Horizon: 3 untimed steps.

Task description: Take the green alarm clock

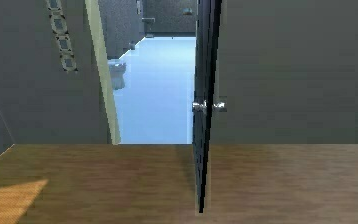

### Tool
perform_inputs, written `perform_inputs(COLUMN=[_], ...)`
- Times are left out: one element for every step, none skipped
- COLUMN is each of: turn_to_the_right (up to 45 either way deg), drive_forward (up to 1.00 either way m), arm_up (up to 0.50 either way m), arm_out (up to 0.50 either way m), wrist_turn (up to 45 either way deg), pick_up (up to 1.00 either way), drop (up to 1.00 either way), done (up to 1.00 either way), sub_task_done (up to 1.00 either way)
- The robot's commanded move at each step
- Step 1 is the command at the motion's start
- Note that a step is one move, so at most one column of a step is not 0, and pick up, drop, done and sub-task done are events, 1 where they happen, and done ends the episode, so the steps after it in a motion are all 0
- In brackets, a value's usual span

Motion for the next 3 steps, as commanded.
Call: perform_inputs(turn_to_the_right=[0.0, 0.0, 0.0], drive_forward=[0.0, 0.0, 0.0], arm_up=[0.0, 0.0, 0.0], arm_out=[0.5, 0.0, 0.0], wrist_turn=[0.0, 45.0, 45.0], pick_up=[0.0, 0.0, 0.0], drop=[0.0, 0.0, 0.0], done=[0.0, 0.0, 0.0], sub_task_done=[0.0, 0.0, 0.0])
